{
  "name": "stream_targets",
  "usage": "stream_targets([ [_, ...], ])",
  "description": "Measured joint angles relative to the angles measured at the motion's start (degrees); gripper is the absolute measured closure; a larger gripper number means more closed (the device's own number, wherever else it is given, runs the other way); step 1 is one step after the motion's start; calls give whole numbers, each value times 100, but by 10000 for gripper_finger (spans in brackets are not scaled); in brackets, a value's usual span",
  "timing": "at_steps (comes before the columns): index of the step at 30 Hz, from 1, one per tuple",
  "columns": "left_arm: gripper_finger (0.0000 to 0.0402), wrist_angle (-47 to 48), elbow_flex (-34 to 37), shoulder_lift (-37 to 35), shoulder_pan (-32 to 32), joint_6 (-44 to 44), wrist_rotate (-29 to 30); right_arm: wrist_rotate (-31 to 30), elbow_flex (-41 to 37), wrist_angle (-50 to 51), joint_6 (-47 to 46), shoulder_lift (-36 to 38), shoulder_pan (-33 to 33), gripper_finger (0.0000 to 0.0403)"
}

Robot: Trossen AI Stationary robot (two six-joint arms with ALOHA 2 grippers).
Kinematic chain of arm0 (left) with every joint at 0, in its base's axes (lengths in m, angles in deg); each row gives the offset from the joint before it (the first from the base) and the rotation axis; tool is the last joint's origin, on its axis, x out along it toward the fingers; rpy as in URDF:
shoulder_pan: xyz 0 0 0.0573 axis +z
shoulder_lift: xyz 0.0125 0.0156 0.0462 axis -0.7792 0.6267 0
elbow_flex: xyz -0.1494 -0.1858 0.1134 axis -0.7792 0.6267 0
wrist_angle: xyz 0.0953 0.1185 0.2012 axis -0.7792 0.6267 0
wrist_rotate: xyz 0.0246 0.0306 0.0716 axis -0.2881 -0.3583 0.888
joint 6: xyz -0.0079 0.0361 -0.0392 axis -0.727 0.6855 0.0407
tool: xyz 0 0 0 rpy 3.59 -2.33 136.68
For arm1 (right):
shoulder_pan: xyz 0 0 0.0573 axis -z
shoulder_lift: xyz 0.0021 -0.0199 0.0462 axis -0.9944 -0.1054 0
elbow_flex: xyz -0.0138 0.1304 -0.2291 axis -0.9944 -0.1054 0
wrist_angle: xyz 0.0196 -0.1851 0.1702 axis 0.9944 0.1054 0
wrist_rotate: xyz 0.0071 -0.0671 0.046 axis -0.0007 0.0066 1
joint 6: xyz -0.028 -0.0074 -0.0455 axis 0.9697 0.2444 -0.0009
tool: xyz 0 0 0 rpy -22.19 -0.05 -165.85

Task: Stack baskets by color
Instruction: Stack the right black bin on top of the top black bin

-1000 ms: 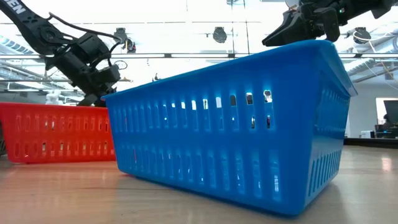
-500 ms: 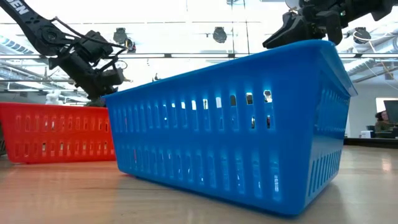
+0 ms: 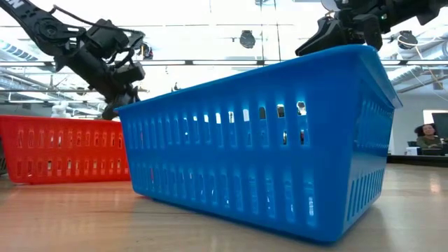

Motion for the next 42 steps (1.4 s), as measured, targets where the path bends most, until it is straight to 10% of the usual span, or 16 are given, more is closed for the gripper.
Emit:
stream_targets([
  [16,394,84,0,1090,-347,-643,-176,0,-4,0,-51,0,10,314],
  [30,385,-480,-2,1463,-79,-665,281,37,-7,-103,-211,-17,10,314],
  [42,382,-502,-2,1411,-176,-699,499,1485,111,-1004,-843,-1321,8,312],
])
